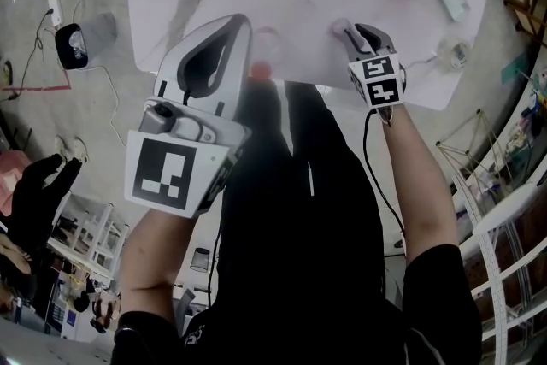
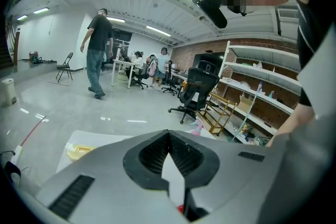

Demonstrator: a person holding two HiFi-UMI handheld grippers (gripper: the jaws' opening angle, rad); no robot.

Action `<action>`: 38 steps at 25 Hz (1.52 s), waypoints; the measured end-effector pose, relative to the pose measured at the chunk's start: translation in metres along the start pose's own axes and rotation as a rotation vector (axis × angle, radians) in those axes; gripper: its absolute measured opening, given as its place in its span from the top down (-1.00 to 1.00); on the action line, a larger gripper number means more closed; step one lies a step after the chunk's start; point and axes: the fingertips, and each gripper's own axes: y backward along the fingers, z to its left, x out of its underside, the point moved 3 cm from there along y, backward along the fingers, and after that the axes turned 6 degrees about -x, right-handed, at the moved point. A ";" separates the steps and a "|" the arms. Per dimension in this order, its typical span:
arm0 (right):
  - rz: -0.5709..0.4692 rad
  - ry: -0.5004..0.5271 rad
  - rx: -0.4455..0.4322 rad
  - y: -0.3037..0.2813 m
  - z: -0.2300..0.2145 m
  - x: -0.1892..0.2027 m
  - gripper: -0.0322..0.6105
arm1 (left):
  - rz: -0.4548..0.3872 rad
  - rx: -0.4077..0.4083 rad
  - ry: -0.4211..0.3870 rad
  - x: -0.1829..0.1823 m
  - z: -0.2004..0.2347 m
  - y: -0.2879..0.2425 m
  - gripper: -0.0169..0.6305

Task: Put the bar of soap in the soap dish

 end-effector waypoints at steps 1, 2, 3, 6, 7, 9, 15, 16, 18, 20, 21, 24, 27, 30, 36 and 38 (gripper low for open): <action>0.011 0.020 -0.001 -0.003 0.001 0.001 0.54 | 0.003 0.000 0.001 0.001 0.001 0.000 0.92; 0.023 0.037 -0.004 -0.006 0.001 0.001 0.47 | 0.006 0.000 0.002 0.003 0.002 -0.001 0.92; 0.039 0.049 -0.009 -0.009 0.001 0.003 0.33 | 0.009 -0.002 0.004 0.004 0.004 -0.001 0.92; 0.105 0.075 -0.041 -0.018 0.002 0.013 -0.04 | 0.010 -0.010 0.011 0.006 0.009 -0.002 0.92; 0.129 0.084 -0.052 -0.020 0.002 0.018 -0.05 | 0.009 -0.012 0.013 0.006 0.010 -0.001 0.92; 0.169 0.098 -0.071 -0.024 0.003 0.025 -0.05 | 0.002 -0.016 0.013 0.005 0.012 -0.001 0.92; 0.260 0.155 -0.055 -0.038 0.004 0.036 -0.05 | -0.008 -0.019 0.029 0.008 0.016 -0.004 0.92; 0.270 0.163 -0.050 -0.041 0.003 0.035 -0.04 | -0.006 -0.017 0.029 0.007 0.016 -0.005 0.92; 0.285 0.161 -0.043 -0.046 0.001 0.032 -0.03 | -0.009 -0.011 0.026 0.006 0.014 -0.005 0.92; 0.296 0.155 -0.038 -0.048 -0.001 0.031 0.07 | -0.006 -0.005 0.027 0.007 0.012 -0.004 0.92; 0.303 0.155 -0.038 -0.048 -0.002 0.031 0.08 | -0.002 -0.002 0.029 0.008 0.011 -0.003 0.92; 0.339 0.183 -0.047 -0.047 -0.002 0.031 0.14 | 0.010 0.002 0.040 0.012 0.011 -0.003 0.92; 0.382 0.219 -0.052 -0.045 -0.001 0.034 0.19 | 0.012 0.002 0.041 0.014 0.010 0.000 0.92; 0.378 0.193 -0.035 -0.046 -0.002 0.036 0.19 | 0.015 0.002 0.049 0.018 0.012 0.003 0.92; 0.404 0.185 -0.036 -0.045 -0.002 0.038 0.18 | 0.024 -0.010 0.086 0.019 0.021 0.004 0.92; 0.405 0.166 -0.030 -0.045 -0.006 0.039 0.19 | 0.023 -0.010 0.079 0.018 0.023 0.005 0.92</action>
